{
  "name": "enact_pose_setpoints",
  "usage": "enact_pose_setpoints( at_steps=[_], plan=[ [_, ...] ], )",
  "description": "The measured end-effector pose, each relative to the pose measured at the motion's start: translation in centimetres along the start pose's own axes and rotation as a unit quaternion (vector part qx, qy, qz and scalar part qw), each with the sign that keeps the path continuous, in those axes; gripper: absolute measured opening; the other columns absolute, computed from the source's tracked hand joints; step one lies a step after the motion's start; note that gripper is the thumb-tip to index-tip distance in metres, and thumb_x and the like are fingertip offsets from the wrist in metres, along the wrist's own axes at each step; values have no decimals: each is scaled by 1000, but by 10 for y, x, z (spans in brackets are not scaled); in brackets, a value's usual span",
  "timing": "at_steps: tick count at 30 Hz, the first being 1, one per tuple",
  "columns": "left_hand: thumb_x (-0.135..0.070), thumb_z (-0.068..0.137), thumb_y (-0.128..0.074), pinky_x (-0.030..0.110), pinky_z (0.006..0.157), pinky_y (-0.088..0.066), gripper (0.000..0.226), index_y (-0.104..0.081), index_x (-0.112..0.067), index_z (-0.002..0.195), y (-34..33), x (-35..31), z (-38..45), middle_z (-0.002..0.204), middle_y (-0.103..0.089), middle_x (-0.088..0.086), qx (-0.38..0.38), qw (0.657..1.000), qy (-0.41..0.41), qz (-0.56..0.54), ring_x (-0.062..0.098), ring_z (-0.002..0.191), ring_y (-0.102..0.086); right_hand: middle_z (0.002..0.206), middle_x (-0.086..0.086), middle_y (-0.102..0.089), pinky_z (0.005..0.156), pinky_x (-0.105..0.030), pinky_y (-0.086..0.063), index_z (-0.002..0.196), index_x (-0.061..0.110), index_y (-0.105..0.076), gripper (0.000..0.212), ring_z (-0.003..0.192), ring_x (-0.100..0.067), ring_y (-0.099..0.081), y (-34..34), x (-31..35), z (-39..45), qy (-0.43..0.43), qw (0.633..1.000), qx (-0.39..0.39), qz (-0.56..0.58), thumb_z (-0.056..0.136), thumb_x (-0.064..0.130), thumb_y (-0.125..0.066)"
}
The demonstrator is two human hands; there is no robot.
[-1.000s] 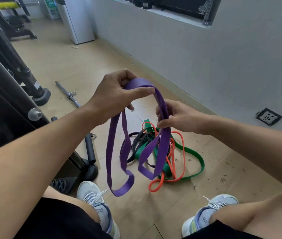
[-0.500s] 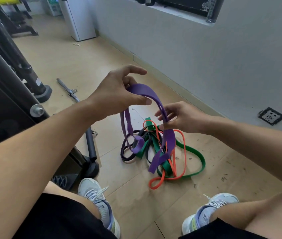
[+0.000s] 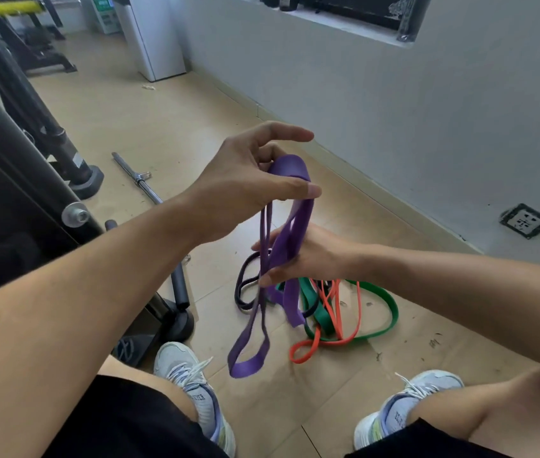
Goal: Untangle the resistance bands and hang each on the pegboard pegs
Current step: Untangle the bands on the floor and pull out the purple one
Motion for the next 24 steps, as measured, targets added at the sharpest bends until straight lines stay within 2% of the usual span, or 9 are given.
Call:
enact_pose_setpoints(
  at_steps=[2, 5, 8, 10, 13, 17, 20, 24],
  plan=[
    [-3, 68, -89, 22, 74, -53, 58, -68, -19, 121, 2, 1, 0, 72, -60, -5, -7, 1000, -2, -21, 13, 68, -63, 109, 7, -77, 95, -43, -60, 111, 21, -76, 46, 101, -13, -73, -7, 5, -1, 6, 999, 21, 45, 74, 44, -89],
    [-5, 67, -88, 21, 72, -53, 59, -68, -18, 121, 8, 3, 2, 71, -61, -6, -20, 999, 7, -38, 12, 67, -63, 100, -2, -78, 91, -46, -61, 102, 18, -77, 28, 96, -22, -74, -13, 4, -1, 12, 996, 39, 81, 80, 33, -86],
    [-8, 68, -89, 21, 67, -53, 59, -67, -18, 122, 18, 5, 2, 72, -63, -4, -42, 998, 22, -31, 10, 63, -61, 94, -3, -77, 85, -39, -61, 97, 17, -75, 21, 90, -21, -75, -7, -5, -1, -4, 995, 1, 96, 80, 27, -85],
    [-16, 62, -90, 22, 61, -49, 62, -68, -19, 120, 23, 5, 2, 70, -63, -7, -53, 998, 30, -20, 9, 57, -56, 92, -2, -78, 82, -37, -62, 99, 16, -72, 29, 87, -20, -76, -1, -10, -2, -15, 994, -29, 106, 78, 28, -88],
    [-23, 57, -90, 22, 58, -45, 64, -70, -21, 117, 25, 5, 1, 67, -61, -12, -53, 998, 36, -7, 7, 54, -51, 89, 1, -78, 78, -37, -64, 100, 20, -70, 41, 81, -18, -77, 6, -12, -2, -23, 995, -56, 82, 72, 42, -91],
    [-12, 67, -91, 15, 57, -45, 57, -70, -19, 119, 19, 3, 2, 68, -62, -13, -37, 999, 32, 15, 4, 54, -55, 79, 4, -76, 70, -37, -61, 88, 22, -70, 51, 73, -14, -74, 8, -15, 0, -20, 997, -72, 35, 62, 59, -91],
    [-9, 68, -91, 12, 60, -47, 56, -70, -18, 119, 14, 1, 0, 71, -63, -10, -29, 999, 26, 28, 4, 61, -60, 71, 7, -68, 65, -32, -52, 78, 20, -63, 51, 67, -10, -65, 9, -19, 1, -14, 996, -75, 44, 62, 58, -93],
    [-8, 67, -91, 15, 65, -48, 56, -70, -18, 118, 10, 3, -1, 73, -64, -10, -25, 999, 25, 24, 6, 65, -61, 69, -1, -59, 66, -43, -49, 83, 9, -57, 73, 65, -18, -55, 14, -22, 0, -14, 994, -91, 62, 53, 65, -92]
  ],
)
Point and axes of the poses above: each hand's wrist, its own z-axis towards the middle knuckle, its own y-axis out of the back of the hand, x = y × z, the point moved 5 cm from there along z, towards the middle knuckle
